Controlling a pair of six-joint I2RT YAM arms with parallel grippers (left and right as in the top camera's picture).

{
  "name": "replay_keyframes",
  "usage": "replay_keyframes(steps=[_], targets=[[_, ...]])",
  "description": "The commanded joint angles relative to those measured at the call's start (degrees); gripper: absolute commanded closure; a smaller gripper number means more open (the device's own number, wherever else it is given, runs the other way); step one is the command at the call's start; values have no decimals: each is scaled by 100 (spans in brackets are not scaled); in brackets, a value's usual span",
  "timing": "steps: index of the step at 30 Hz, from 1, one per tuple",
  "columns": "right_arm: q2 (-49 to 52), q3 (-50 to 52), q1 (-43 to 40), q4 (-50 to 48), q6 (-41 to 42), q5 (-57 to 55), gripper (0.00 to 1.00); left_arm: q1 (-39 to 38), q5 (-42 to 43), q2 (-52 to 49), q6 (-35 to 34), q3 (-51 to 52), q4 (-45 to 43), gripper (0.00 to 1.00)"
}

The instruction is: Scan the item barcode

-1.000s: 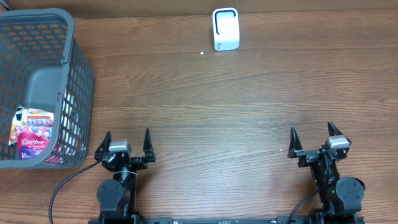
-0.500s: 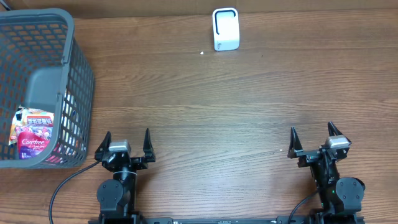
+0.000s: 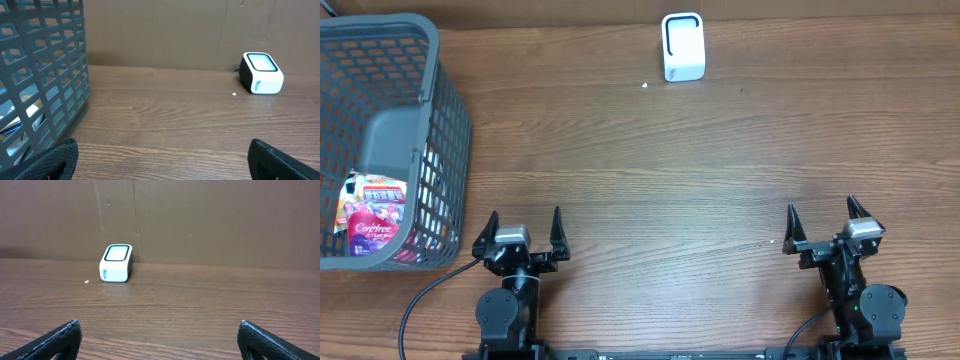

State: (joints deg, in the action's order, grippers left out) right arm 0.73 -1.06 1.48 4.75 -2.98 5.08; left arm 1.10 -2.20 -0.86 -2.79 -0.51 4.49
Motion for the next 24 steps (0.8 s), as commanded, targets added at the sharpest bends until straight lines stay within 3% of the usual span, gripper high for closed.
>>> replay_keyframes(steps=[1, 10, 12, 14, 16, 24], targets=[[-57, 59, -48, -22, -7, -55, 0, -37, -13, 61, 68, 15, -9, 0], [-57, 59, -48, -22, -7, -55, 0, -37, 37, 61, -11, 15, -229, 0], [-57, 59, -48, -22, -7, -55, 0, -39, 597, 61, -485, 15, -317, 0], [-57, 59, -48, -22, -7, -55, 0, -39, 1696, 61, -1394, 15, -514, 0], [-57, 59, -48, -22, -7, -55, 0, -39, 2068, 61, -1753, 15, -719, 0], [-57, 59, -48, -22, -7, -55, 0, -37, 2771, 61, -1757, -81, -2874, 0]])
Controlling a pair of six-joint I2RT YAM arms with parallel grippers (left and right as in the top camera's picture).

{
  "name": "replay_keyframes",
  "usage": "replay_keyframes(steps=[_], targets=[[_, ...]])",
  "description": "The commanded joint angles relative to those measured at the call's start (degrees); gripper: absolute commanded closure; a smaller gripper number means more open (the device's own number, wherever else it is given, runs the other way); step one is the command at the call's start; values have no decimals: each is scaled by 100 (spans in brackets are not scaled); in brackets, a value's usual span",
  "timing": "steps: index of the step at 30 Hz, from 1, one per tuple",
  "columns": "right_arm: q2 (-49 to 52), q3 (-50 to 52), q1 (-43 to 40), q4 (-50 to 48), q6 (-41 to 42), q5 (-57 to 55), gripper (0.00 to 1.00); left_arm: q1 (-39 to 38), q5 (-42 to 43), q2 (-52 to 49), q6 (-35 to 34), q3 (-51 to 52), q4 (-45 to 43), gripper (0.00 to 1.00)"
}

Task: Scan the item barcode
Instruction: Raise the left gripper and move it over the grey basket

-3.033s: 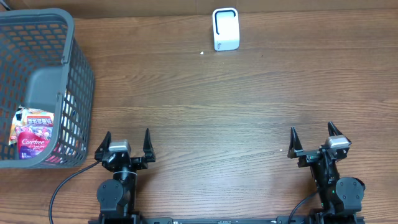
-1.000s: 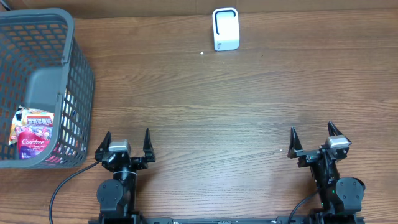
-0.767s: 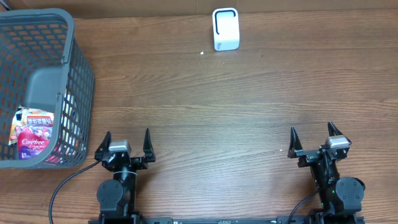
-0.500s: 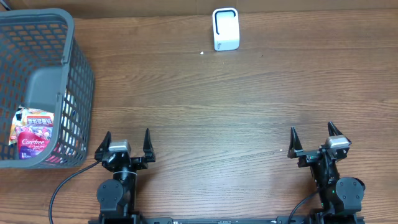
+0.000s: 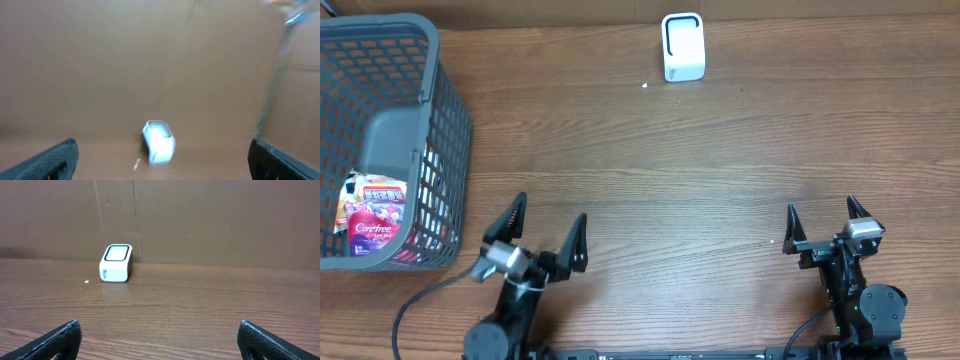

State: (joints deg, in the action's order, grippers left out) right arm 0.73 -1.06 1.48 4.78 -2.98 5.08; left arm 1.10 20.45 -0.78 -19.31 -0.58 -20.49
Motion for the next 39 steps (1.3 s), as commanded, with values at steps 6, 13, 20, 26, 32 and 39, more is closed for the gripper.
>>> replay_keyframes(steps=[6, 13, 20, 26, 32, 39], targets=[[-57, 59, -48, -24, -7, -55, 0, -37, 411, 35, 1646, -1425, 1086, 0], [-57, 59, -48, -24, -7, -55, 0, -37, -1705, -929, 2361, -4054, 3383, 0], [-57, 59, -48, -24, -7, -55, 0, -39, -715, -3152, 2361, -6686, 6290, 0], [-57, 59, -48, -24, -7, -55, 0, -33, -979, -4496, 2177, -7807, 6894, 0], [-57, 59, -48, -24, -7, -55, 0, 4, -2277, -6647, 1303, -10749, 9536, 0], [-57, 59, -48, -24, -7, -55, 0, 529, -2345, -8454, 1276, -13901, 11228, 0]])
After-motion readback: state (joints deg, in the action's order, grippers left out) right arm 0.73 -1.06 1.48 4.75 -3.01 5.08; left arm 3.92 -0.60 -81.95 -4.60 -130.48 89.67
